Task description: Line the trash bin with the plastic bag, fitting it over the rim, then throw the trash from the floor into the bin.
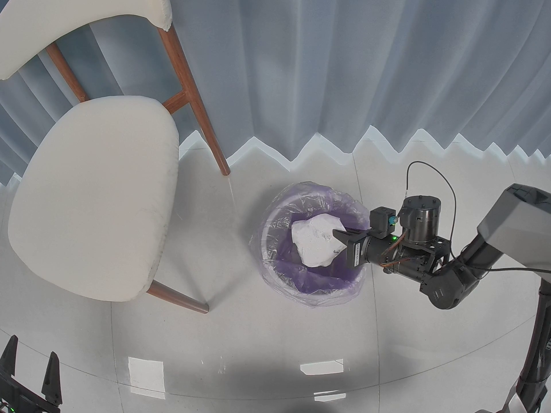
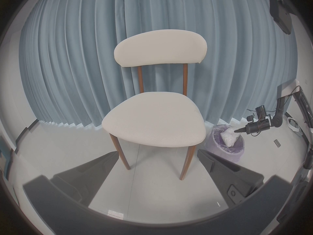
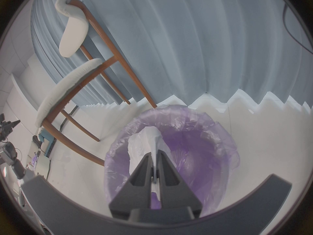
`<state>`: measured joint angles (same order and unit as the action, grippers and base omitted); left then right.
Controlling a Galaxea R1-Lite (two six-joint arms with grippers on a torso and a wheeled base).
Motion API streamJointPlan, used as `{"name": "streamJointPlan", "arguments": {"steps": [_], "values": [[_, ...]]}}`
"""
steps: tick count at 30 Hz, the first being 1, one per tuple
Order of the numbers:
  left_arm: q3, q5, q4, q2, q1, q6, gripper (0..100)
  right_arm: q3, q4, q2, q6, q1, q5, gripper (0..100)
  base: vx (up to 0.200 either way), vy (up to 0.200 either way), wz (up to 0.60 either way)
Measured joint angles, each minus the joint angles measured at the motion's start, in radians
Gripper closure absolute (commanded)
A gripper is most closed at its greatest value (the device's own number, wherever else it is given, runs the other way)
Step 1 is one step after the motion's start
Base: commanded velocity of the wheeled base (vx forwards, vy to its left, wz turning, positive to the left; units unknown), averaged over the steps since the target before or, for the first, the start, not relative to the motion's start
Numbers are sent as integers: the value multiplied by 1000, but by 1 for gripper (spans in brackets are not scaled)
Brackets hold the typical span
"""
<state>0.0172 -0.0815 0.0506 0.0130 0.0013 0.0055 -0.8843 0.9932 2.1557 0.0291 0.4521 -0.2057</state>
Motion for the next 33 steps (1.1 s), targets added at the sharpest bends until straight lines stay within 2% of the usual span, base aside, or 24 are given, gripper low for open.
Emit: {"name": "streamJointPlan", "arguments": {"steps": [2,3,10,16,25,33], "values": [[0,1,0,0,0,0,0,-31,10,44,-1,-2,0,100,0,0,0],[0,1,0,0,0,-1,0,-42,12,61,-1,-4,-1,0,0,0,0],[0,-15,1,0,1,3,0,-69,54,109,1,-34,-3,0,0,0,0],[0,-21,1,0,1,2,0,-40,41,17,8,-49,-3,0,0,0,0],[0,8,4,1,1,-29,0,89,-42,-338,42,-97,0,0,0,0,0],[0,-31,2,1,1,-53,0,251,-169,-729,59,-213,3,0,0,0,0]]}}
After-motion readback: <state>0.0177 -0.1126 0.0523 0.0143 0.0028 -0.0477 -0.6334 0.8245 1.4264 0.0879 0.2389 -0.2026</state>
